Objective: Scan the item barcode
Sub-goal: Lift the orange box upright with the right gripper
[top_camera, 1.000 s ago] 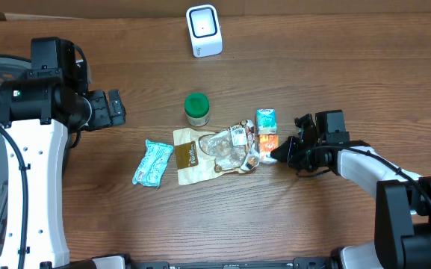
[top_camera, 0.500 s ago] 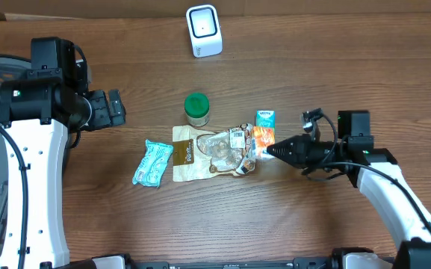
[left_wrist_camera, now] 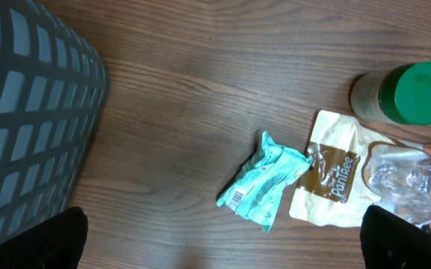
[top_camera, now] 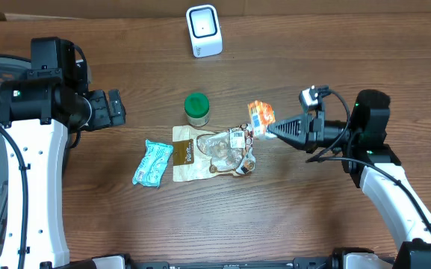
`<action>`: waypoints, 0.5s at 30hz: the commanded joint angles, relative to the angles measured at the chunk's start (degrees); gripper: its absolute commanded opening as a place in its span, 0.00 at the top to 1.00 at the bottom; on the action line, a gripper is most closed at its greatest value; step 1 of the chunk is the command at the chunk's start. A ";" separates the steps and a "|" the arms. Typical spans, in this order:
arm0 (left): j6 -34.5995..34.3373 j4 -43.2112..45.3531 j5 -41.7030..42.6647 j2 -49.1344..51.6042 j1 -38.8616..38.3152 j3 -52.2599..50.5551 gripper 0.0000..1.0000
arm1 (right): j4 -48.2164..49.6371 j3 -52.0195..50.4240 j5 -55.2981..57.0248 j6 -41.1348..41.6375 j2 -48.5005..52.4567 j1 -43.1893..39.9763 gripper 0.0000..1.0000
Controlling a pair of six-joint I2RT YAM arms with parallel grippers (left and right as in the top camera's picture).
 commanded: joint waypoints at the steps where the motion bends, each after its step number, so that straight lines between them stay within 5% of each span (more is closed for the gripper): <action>1: 0.44 0.13 0.50 0.33 0.26 0.48 0.00 | 9.46 0.90 -1.97 24.87 -0.63 -0.15 0.96; 7: 0.44 0.13 0.50 0.33 0.26 0.48 0.01 | 32.52 0.90 -0.63 42.82 -0.63 -0.15 0.96; 15: 0.44 0.13 0.52 0.33 0.26 0.48 0.00 | 33.83 0.87 0.79 40.94 -0.63 0.00 0.96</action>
